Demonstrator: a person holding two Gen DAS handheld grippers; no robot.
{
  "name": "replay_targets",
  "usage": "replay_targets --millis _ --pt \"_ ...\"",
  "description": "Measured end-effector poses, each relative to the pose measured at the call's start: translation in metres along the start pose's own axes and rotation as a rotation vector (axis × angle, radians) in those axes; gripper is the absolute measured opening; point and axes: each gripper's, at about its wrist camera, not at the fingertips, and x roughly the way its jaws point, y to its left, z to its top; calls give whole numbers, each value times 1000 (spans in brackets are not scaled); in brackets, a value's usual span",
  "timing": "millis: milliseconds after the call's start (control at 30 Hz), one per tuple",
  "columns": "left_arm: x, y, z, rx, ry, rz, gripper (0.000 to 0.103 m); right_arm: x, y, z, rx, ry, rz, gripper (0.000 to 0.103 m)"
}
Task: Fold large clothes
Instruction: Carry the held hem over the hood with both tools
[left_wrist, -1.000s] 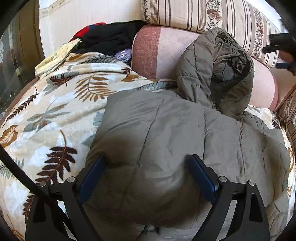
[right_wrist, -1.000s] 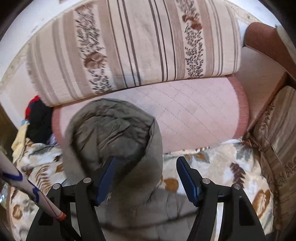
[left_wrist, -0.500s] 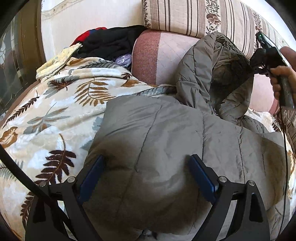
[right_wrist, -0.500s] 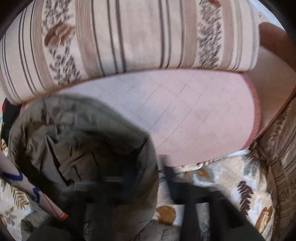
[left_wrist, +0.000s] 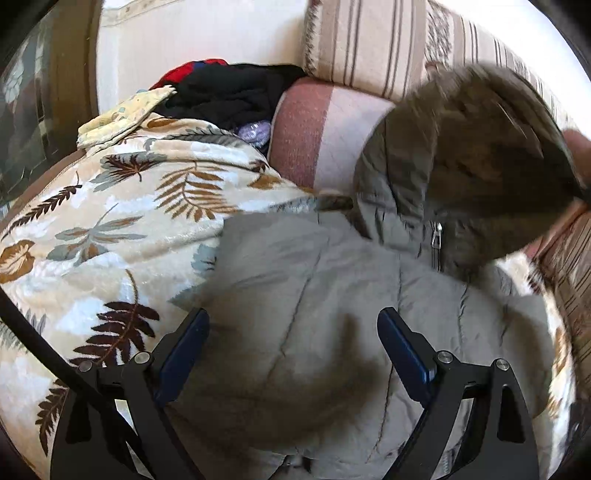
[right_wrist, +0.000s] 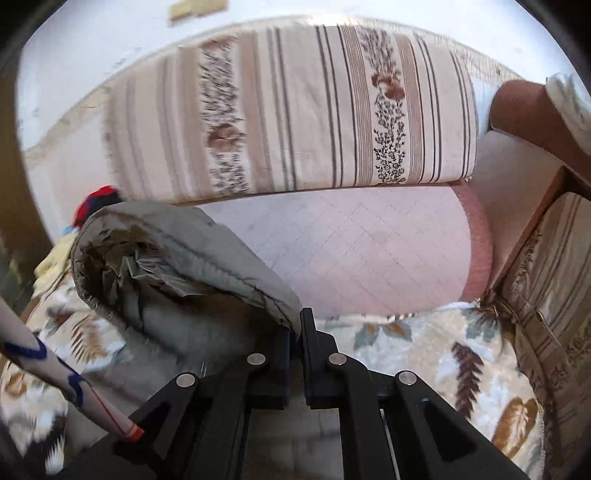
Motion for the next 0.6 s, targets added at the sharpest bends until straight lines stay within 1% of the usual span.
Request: replay_targets --millis 33,100,133,167,267,333,400,433,533,567,600 --pt "-5 5 2 -21 -14 -9 92 -19 -3 -14 6 -17 20 5" --pt "-12 11 6 -52 -35 -18 92 -42 -8 -37 11 -27 53 5" --pt "-17 14 8 -67 -54 -17 92 -53 4 -48 1 -37 56 5" --pt "-22 17 9 -79 -75 -15 92 -67 13 -66 -11 -49 64 5" --pt "-32 21 11 -105 -124 -30 92 -85 37 -111 -52 -26 70 5" --pt "-36 17 11 -105 -144 -47 92 -83 41 -145 -85 4 48 5" --pt "-36 7 10 -75 -148 -74 92 -70 39 -173 -98 56 29 5" --pt "-33 -2 8 -41 -135 -95 92 -61 38 -186 -98 87 26 5" --pt "-19 -27 -3 56 -110 -117 92 -48 41 -208 -132 110 6 5" --pt "-12 -34 -7 88 -85 -117 92 -45 40 -211 -135 113 7 5" --pt "-2 -43 -11 128 -40 -119 92 -42 40 -214 -135 116 9 5"
